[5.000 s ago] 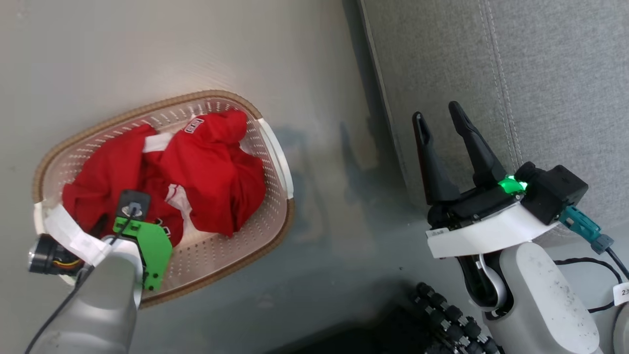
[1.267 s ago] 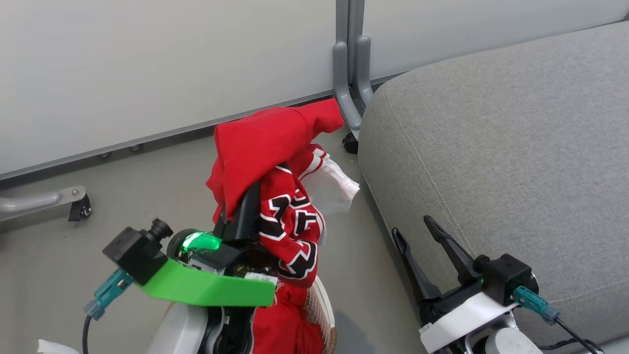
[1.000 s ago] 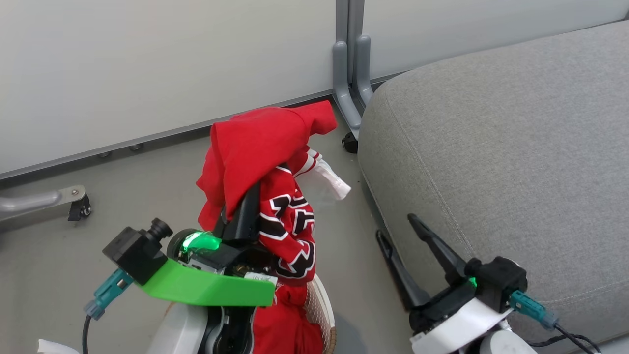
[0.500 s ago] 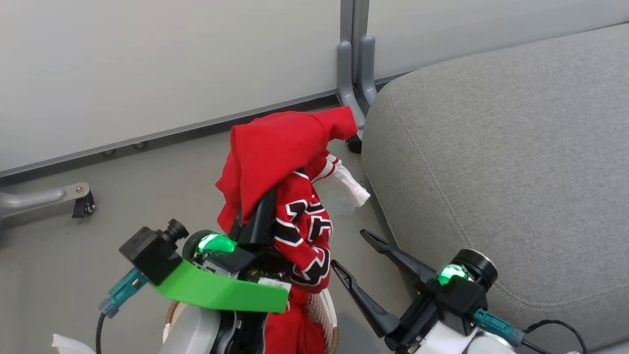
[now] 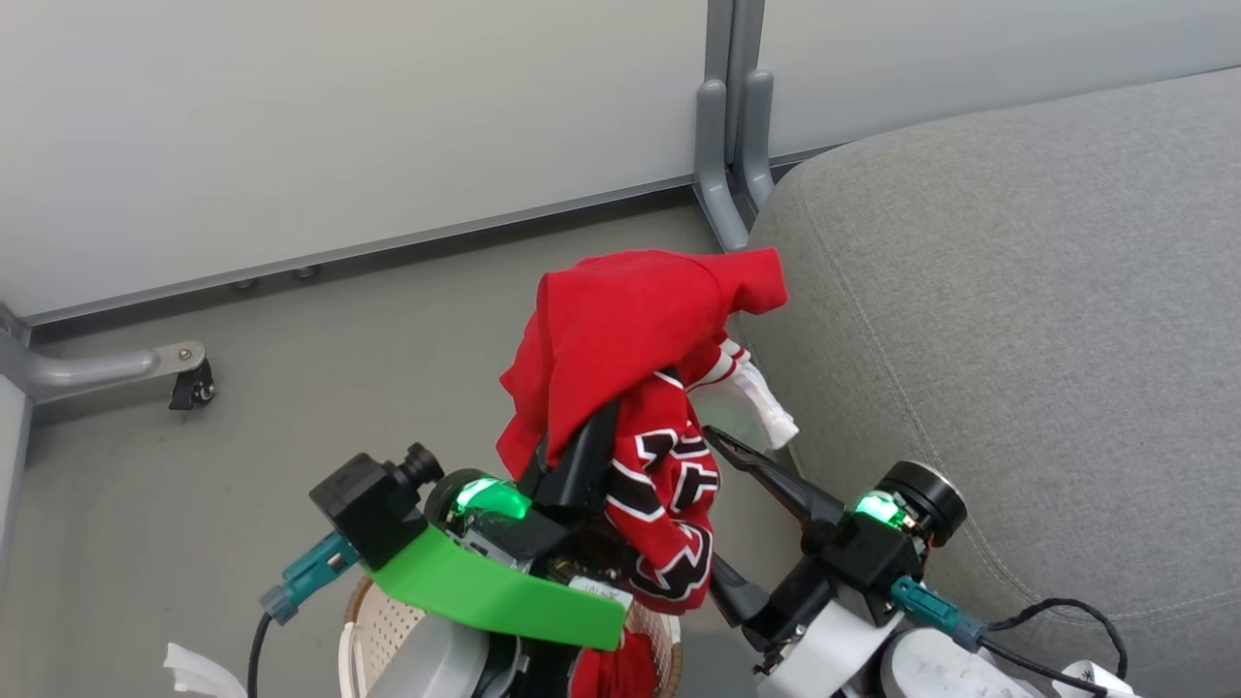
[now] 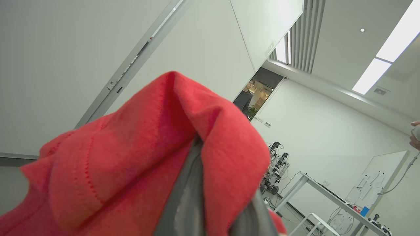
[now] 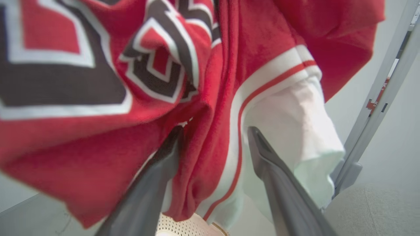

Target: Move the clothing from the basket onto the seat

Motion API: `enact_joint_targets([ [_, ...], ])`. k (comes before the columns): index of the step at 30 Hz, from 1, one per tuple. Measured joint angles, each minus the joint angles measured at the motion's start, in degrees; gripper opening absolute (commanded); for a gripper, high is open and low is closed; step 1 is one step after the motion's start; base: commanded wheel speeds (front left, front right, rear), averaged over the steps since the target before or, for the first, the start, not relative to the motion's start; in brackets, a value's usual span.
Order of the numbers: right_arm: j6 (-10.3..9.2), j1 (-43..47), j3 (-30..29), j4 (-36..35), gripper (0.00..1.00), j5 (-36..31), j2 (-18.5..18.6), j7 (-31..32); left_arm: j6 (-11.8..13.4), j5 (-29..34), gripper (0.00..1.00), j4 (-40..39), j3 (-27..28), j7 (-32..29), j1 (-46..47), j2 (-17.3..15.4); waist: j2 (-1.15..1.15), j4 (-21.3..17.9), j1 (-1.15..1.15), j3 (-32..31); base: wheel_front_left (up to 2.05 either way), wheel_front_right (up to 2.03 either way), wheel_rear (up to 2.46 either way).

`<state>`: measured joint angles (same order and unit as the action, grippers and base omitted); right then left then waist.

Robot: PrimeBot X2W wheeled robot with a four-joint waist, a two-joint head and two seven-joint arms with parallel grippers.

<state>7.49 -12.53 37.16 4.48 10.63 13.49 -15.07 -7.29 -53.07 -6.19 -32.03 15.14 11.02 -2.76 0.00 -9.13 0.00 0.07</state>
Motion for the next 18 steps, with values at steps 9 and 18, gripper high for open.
enact_joint_targets([
  [9,0.00,-1.61,0.08,4.99,1.00,-2.23,-2.40,0.00,0.00,-0.56,0.00,0.12,-2.15,-0.01,0.48,0.00,0.00,0.95,0.00,-0.32,0.00,0.00,0.00],
  [18,0.00,-3.38,0.00,8.05,1.00,-3.77,-5.36,0.00,0.00,-0.71,0.00,0.23,-3.53,0.00,0.47,0.00,0.00,1.26,0.00,-0.58,0.00,0.00,0.00],
])
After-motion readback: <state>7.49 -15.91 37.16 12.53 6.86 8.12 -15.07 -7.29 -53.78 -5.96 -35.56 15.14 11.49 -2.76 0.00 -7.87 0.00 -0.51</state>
